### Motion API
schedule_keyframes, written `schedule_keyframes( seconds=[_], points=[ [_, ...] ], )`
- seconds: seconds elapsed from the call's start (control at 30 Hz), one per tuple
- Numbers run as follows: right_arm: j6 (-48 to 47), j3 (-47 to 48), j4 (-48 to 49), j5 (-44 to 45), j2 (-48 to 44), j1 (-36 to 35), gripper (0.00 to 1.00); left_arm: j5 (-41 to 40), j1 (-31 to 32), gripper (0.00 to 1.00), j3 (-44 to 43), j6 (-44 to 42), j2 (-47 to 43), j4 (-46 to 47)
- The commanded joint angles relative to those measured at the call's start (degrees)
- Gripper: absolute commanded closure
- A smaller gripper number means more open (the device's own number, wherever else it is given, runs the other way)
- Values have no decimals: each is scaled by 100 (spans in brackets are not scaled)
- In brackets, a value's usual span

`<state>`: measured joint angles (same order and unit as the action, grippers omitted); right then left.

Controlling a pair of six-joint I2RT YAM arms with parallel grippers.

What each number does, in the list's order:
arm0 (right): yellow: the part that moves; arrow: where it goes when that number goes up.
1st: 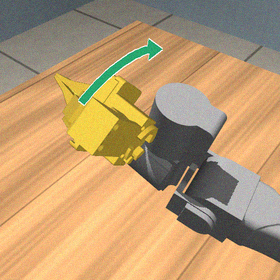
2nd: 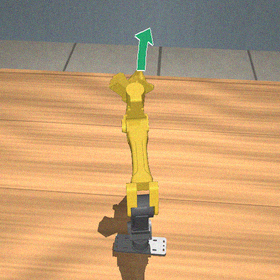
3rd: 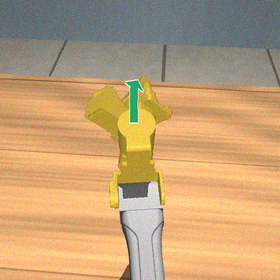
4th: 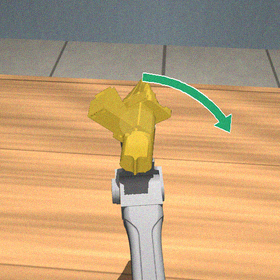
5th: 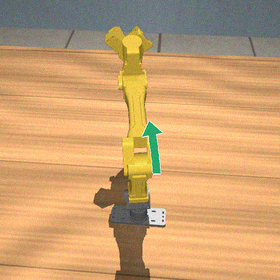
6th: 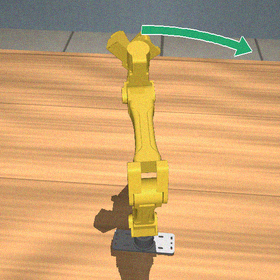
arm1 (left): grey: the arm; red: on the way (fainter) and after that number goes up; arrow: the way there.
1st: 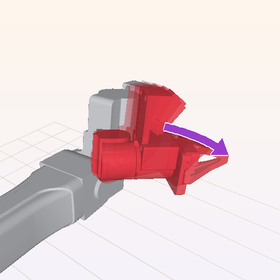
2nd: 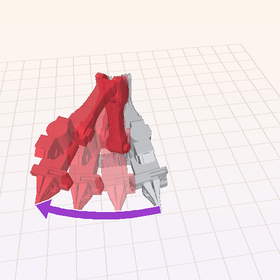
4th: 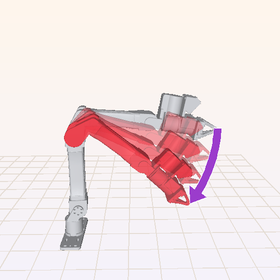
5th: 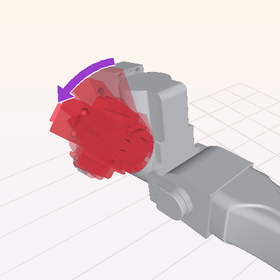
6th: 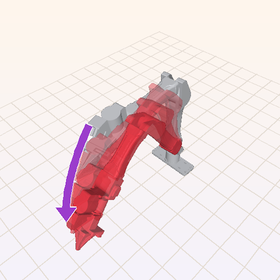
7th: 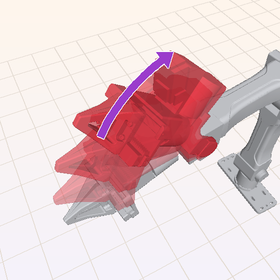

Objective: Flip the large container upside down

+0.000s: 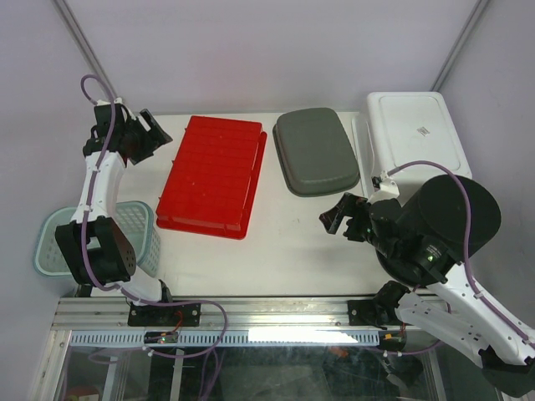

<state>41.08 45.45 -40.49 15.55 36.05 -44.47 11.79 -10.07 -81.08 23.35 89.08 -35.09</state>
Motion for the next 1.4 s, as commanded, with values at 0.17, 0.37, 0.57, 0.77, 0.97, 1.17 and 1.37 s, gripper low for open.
schedule_keyframes(
  seconds=[0.17,0.37,0.57,0.77,0.97,1.17,1.37],
  points=[
    [-30,136,758,-508,215,-16,7,-831,1189,19,-191,-145,-1146,-221],
    [-99,162,1639,-1099,1125,-383,7,-1199,2109,16,179,-60,-1795,-550],
    [-198,275,2781,-808,2808,-1382,6,-824,2257,5,387,-7,-2451,-846],
    [-103,411,4049,-870,4659,-1495,5,-84,2342,1,684,319,-3146,-789],
    [-128,1192,4247,-942,5986,-1597,6,-191,2344,1,574,112,-3383,-1099],
    [-149,2247,4623,-1671,7111,-1660,6,-131,2347,1,624,33,-3435,-1190],
    [-111,4121,4644,-2066,8526,-1636,6,-209,2351,1,408,28,-3566,-1365]
  ],
)
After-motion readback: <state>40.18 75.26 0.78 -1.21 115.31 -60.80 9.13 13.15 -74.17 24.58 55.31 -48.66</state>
